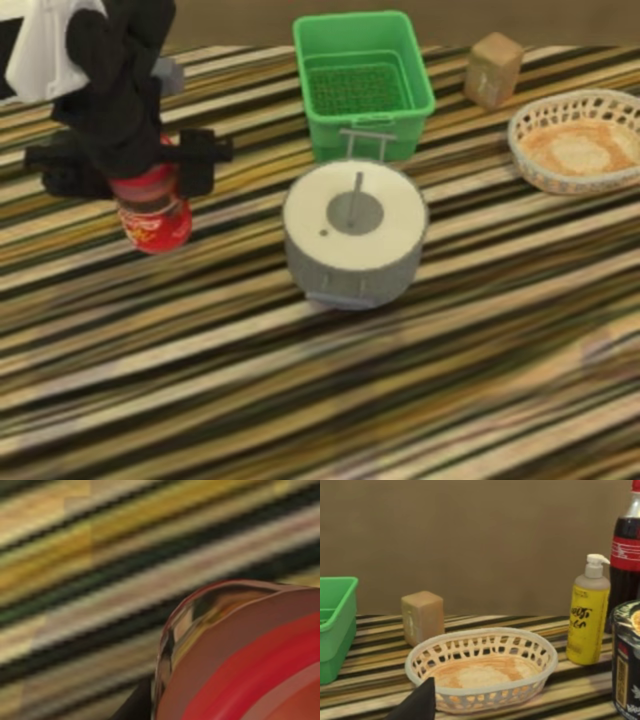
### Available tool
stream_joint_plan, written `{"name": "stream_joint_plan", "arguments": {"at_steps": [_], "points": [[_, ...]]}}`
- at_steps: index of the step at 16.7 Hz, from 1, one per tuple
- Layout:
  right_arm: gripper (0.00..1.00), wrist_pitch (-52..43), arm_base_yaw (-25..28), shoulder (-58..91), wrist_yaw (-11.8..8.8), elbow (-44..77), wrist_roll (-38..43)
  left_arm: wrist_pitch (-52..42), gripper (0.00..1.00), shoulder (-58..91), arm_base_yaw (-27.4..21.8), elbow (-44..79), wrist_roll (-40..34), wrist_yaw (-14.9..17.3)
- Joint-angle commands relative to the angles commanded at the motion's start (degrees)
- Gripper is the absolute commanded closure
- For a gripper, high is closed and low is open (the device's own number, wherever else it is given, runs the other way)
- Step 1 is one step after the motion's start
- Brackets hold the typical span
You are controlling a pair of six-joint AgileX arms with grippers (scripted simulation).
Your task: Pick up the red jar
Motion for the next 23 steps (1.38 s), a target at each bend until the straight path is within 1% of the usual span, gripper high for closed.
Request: {"name": "stream_joint_plan", "arguments": {"at_steps": [2, 7, 13, 17, 23], "points": [[0.0, 0.0, 0.0, 0.0, 0.0, 0.0, 0.0, 0.7, 1.0, -0.5, -0.6, -0.8, -1.2, -0.5], [0.0, 0.0, 0.0, 0.0, 0.0, 0.0, 0.0, 0.8, 1.0, -0.1, -0.3, -0.8, -1.1, -0.4], [0.0, 0.0, 0.0, 0.0, 0.0, 0.0, 0.0, 9.8, 1.0, 4.7, -0.1, -4.5, -0.6, -0.3], [0.0, 0.0, 0.0, 0.0, 0.0, 0.0, 0.0, 10.3, 1.0, 5.1, 0.0, -4.7, -0.6, -0.2], [0.0, 0.0, 0.0, 0.0, 0.0, 0.0, 0.0, 10.3, 0.55, 5.1, 0.0, -4.7, -0.6, -0.2]]}}
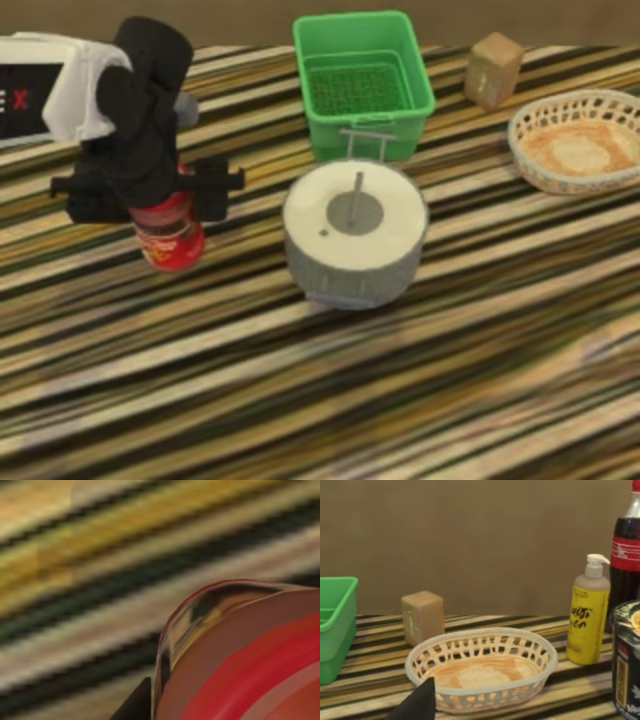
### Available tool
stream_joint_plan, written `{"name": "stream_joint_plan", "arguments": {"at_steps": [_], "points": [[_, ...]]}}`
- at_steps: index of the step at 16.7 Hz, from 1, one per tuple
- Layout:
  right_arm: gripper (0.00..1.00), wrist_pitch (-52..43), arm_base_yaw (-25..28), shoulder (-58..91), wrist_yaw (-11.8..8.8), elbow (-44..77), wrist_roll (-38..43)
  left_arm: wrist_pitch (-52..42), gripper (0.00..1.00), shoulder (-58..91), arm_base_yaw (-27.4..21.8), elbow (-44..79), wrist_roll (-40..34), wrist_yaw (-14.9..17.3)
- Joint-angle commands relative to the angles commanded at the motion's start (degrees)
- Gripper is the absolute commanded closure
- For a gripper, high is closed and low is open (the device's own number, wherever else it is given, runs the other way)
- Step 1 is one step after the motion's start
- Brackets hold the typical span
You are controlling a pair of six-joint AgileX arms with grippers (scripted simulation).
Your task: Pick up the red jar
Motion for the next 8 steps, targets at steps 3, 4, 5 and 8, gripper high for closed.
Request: {"name": "stream_joint_plan", "arguments": {"at_steps": [3, 4, 5, 8], "points": [[0.0, 0.0, 0.0, 0.0, 0.0, 0.0, 0.0, 0.0, 0.32, 0.0, 0.0, 0.0, 0.0, 0.0], [0.0, 0.0, 0.0, 0.0, 0.0, 0.0, 0.0, 0.0, 0.25, 0.0, 0.0, 0.0, 0.0, 0.0], [0.0, 0.0, 0.0, 0.0, 0.0, 0.0, 0.0, 0.0, 0.17, 0.0, 0.0, 0.0, 0.0, 0.0], [0.0, 0.0, 0.0, 0.0, 0.0, 0.0, 0.0, 0.0, 0.0, 0.0, 0.0, 0.0, 0.0, 0.0]]}}
